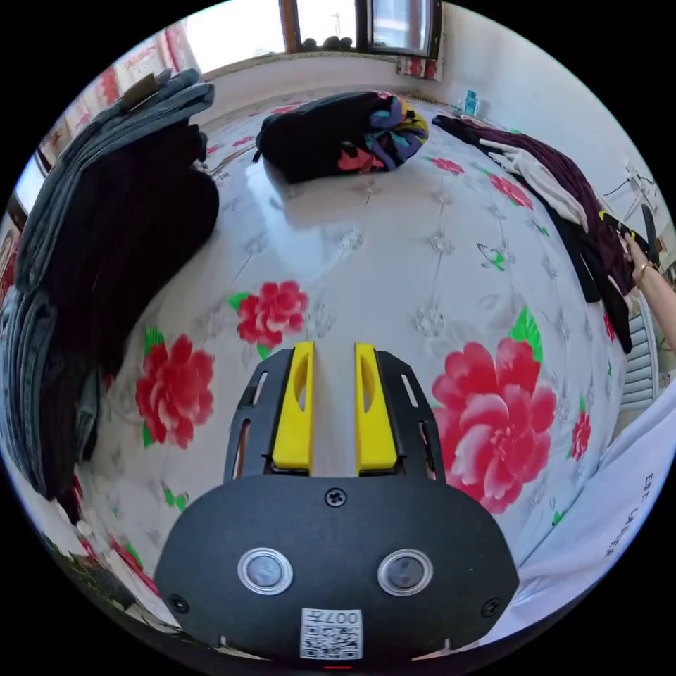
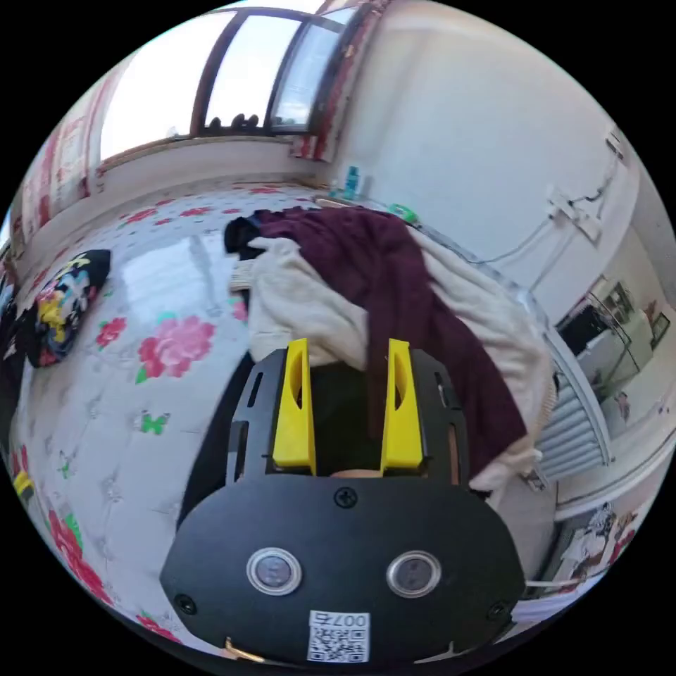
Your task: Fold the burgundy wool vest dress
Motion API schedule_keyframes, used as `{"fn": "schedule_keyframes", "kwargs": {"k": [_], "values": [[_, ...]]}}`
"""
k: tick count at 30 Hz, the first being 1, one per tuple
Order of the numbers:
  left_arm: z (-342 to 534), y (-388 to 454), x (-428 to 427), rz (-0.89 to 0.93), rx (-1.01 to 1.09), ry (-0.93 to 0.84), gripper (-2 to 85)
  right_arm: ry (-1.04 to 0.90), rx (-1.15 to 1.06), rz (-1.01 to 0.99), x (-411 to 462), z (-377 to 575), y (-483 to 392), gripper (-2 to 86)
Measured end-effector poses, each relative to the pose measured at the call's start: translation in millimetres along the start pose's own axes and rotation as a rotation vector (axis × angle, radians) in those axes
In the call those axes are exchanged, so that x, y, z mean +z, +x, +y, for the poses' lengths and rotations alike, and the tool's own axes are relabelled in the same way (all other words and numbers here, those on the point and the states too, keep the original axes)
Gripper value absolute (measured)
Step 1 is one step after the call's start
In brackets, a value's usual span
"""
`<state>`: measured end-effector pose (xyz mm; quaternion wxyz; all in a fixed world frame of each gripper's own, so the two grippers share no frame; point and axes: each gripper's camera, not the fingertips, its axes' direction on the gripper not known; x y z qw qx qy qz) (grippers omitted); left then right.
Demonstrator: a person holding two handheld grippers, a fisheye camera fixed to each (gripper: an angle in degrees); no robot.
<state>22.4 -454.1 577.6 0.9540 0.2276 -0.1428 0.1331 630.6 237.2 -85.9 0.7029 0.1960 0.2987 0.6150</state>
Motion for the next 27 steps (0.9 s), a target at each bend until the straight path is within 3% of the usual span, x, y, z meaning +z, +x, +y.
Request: {"fn": "schedule_keyframes", "kwargs": {"k": [2, 4, 7, 11, 13, 18, 23, 27], "values": [[46, 16, -21, 0.008, -0.064, -0.081, 8.1, -0.154, 0.042, 0.022, 32, 3, 38, 12.1], [63, 25, -36, 0.013, -0.112, -0.105, 8.1, -0.500, 0.030, -0.146, 90, 21, 63, 10.0], [62, 41, -52, 0.121, -0.156, -0.100, 7.9, -0.428, -0.008, -0.140, 74, 33, 64, 5.3], [30, 76, -86, 0.259, -0.092, -0.028, 7.7, -0.350, 0.002, -0.446, 34, 30, 69, 1.9], [22, 95, -110, 0.262, -0.026, 0.020, 7.5, -0.264, -0.089, -0.621, -12, 41, 58, 0.9], [31, 121, -157, 0.325, 0.042, 0.080, 7.5, -0.180, -0.390, -0.841, -121, 106, 5, 0.1], [82, 108, -200, 0.348, -0.013, 0.102, 7.4, -0.254, -0.701, -1.030, -208, 203, -71, 0.0], [132, 74, -226, 0.346, -0.130, 0.127, 7.5, -0.419, -0.929, -1.387, -277, 303, -165, 0.0]]}}
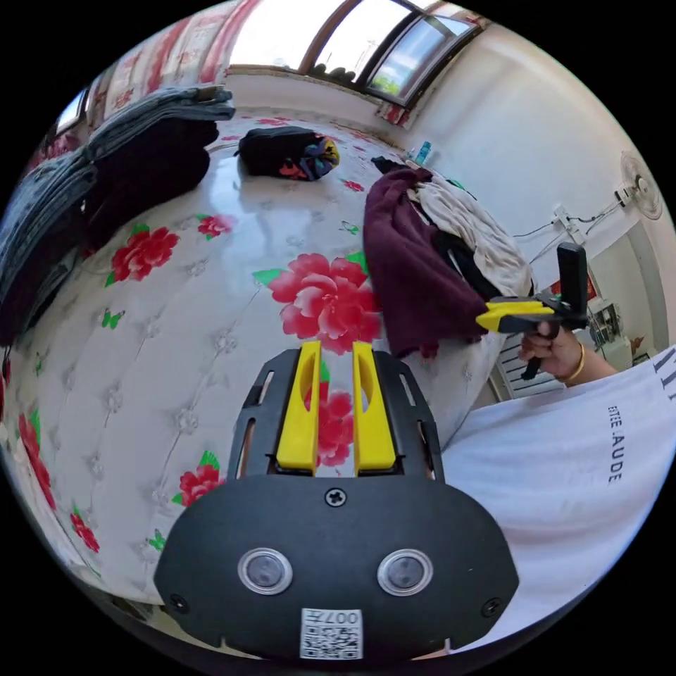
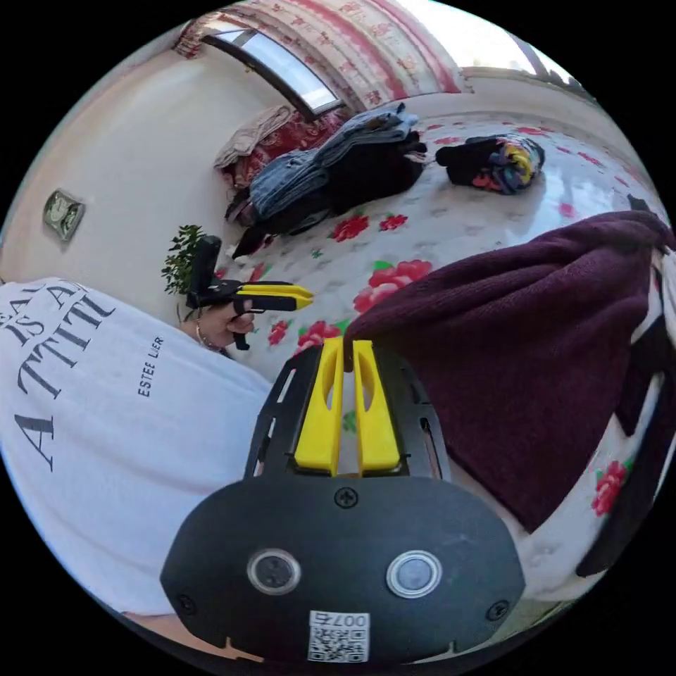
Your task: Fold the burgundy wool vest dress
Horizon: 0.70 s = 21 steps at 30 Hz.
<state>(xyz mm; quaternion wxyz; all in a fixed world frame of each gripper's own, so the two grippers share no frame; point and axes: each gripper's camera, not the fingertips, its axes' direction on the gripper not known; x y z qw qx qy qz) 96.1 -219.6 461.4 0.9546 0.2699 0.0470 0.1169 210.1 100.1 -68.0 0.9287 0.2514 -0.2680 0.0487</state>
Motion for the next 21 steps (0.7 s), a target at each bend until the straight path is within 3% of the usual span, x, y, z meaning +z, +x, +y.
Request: {"fn": "schedule_keyframes", "kwargs": {"k": [5, 7, 12, 14, 18, 21], "values": [[65, -36, -70, -0.132, -0.142, 0.069, 7.7, -0.249, -0.352, -0.075, 125, -28, -116, 0.3], [80, -37, -88, -0.174, -0.151, 0.086, 7.7, -0.287, -0.432, 0.024, 137, -19, -139, 0.3], [82, -1, -95, -0.200, -0.012, 0.079, 7.8, -0.162, -0.194, 0.251, 107, 9, -100, 0.4], [65, 35, -72, -0.087, 0.100, 0.048, 8.4, -0.139, -0.089, 0.347, 97, 27, -79, 0.8], [38, 110, -11, 0.069, 0.306, -0.086, 10.1, -0.237, 0.014, 0.514, 112, 63, -54, 2.1], [29, 171, 59, -0.013, 0.527, -0.319, 9.9, -0.386, 0.027, 0.443, 153, 79, -49, 3.6]]}}
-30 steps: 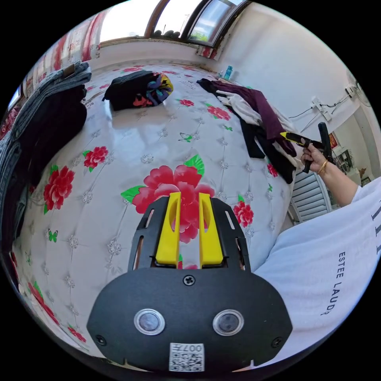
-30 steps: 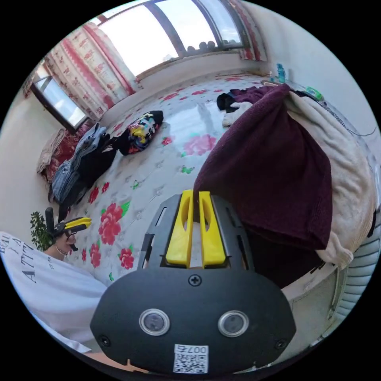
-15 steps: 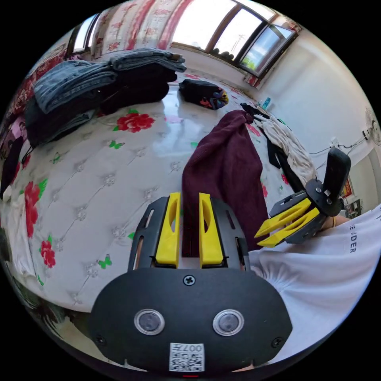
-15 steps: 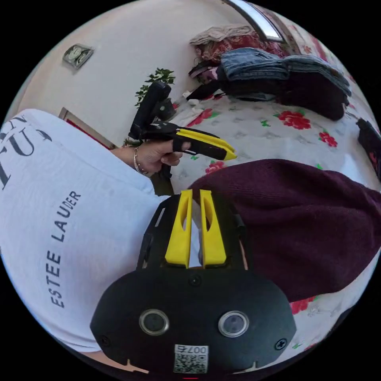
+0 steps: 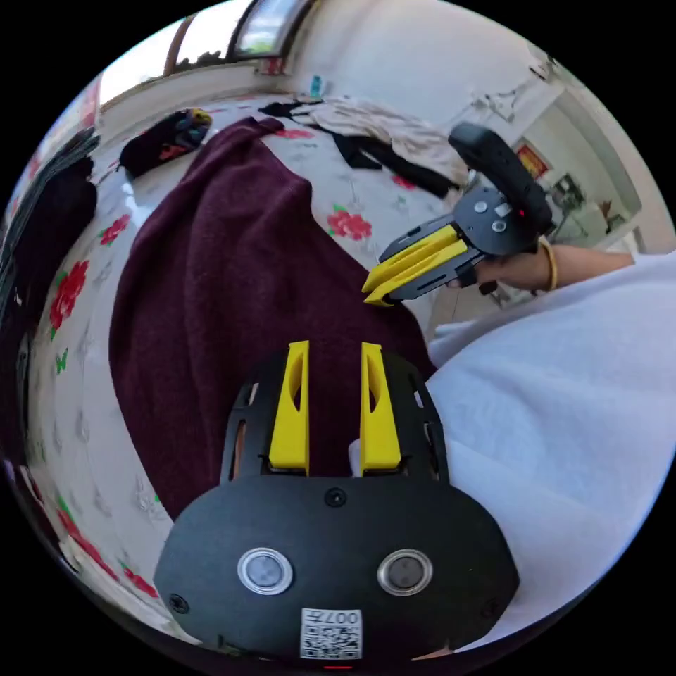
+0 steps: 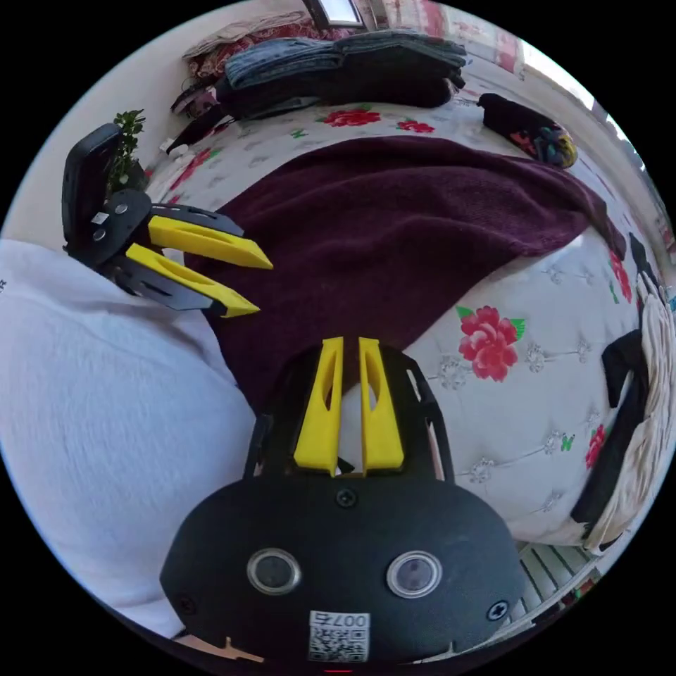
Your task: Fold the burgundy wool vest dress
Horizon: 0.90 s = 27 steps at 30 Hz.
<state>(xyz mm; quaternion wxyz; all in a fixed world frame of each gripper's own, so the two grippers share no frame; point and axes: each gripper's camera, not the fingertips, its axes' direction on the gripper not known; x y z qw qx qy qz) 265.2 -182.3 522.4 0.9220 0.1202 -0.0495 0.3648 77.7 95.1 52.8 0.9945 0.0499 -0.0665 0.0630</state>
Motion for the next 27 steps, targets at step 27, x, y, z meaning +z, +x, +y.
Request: {"fn": "schedule_keyframes", "kwargs": {"k": [27], "values": [[212, -136, -207, -0.225, -1.105, 0.265, 7.4, 0.503, 0.536, -0.073, -98, 15, 247, 8.8]]}}
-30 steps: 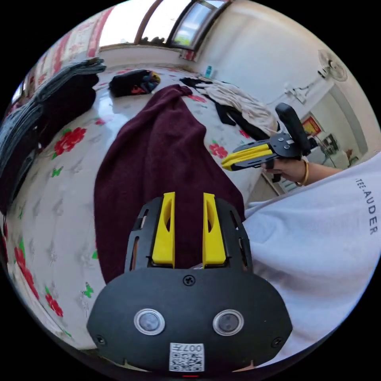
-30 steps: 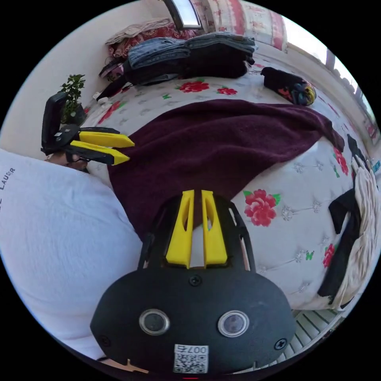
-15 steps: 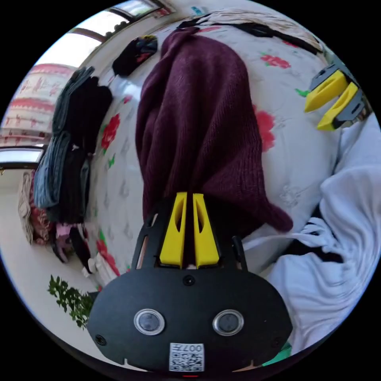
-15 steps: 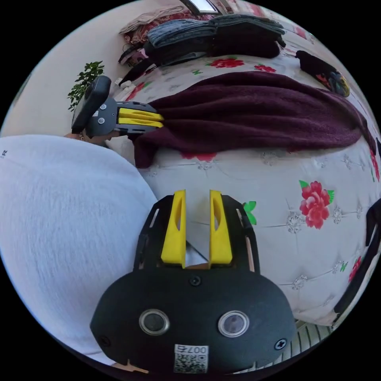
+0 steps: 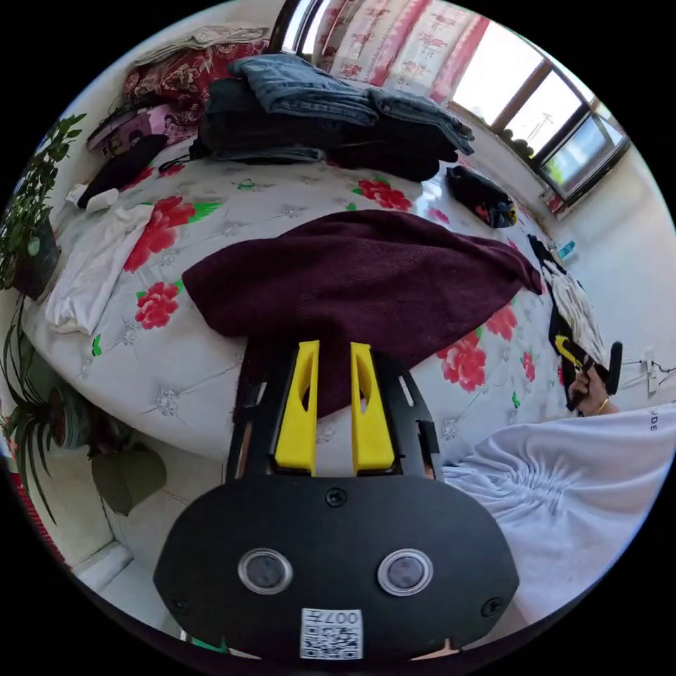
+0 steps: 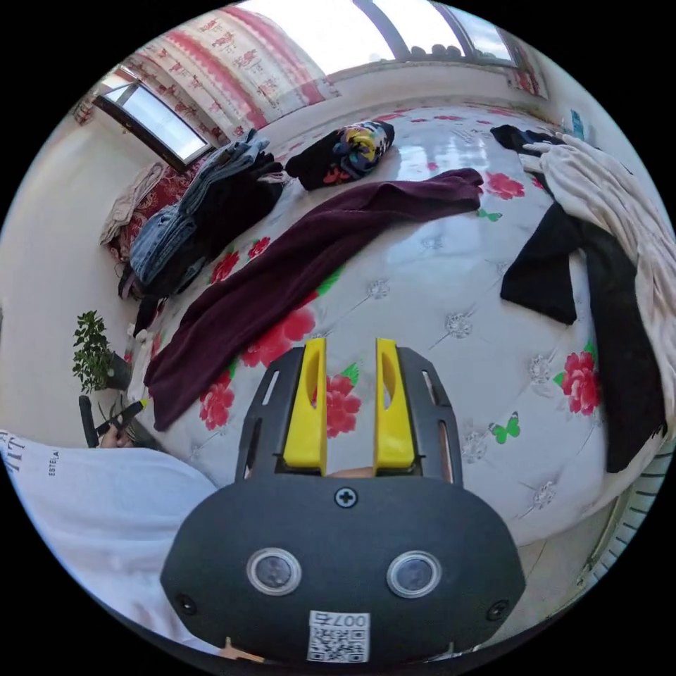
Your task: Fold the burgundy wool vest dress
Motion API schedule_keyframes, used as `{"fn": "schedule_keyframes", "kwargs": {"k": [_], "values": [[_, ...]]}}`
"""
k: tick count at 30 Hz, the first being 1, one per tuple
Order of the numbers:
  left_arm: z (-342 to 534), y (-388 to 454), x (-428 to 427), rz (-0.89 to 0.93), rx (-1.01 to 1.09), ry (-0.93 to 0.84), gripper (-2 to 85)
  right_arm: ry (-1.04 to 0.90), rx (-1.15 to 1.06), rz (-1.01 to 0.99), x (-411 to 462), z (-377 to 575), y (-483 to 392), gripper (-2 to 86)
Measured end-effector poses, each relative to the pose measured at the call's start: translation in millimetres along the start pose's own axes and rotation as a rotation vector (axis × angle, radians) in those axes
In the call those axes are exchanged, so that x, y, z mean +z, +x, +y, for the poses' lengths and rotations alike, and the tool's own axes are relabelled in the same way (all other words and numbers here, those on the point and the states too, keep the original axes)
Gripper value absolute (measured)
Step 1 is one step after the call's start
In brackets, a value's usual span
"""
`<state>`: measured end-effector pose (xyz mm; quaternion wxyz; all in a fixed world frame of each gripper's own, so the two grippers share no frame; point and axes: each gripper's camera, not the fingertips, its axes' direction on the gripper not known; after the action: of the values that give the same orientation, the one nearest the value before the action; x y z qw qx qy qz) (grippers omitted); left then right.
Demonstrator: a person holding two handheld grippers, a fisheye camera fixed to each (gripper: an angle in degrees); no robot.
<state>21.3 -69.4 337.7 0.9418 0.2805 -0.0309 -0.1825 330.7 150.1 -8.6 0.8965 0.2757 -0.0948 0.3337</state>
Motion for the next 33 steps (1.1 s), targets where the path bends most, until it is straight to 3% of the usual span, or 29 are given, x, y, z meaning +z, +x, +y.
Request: {"fn": "schedule_keyframes", "kwargs": {"k": [6, 11, 16, 20, 24, 26, 29, 33], "values": [[-37, 26, 39, -0.130, -0.008, -0.159, 8.2, -0.004, -0.040, 0.042, 32, -101, 13, 9.5], [-83, 35, 42, -0.254, 0.003, -0.220, 4.7, -0.016, -0.211, 0.135, 77, -165, -8, 8.2], [-109, 34, 30, -0.252, -0.006, -0.240, 3.9, -0.217, -0.335, 0.184, 135, -224, -27, 2.2], [-126, 34, 17, -0.257, -0.040, -0.234, 3.7, -0.014, -0.414, 0.133, 97, -284, -58, 0.9], [-144, 39, 7, -0.283, -0.012, -0.259, 3.6, 0.332, -0.522, 0.095, 17, -341, -104, 2.2], [-153, 36, -4, -0.272, -0.017, -0.257, 3.6, 0.366, -0.580, 0.117, -4, -351, -113, 4.6], [-161, 31, -19, -0.255, -0.038, -0.238, 3.6, 0.299, -0.486, 0.149, -5, -351, -82, 8.6], [-169, 32, -37, -0.269, -0.029, -0.219, 3.6, 0.024, -0.122, 0.073, 35, -296, 31, 9.7]]}}
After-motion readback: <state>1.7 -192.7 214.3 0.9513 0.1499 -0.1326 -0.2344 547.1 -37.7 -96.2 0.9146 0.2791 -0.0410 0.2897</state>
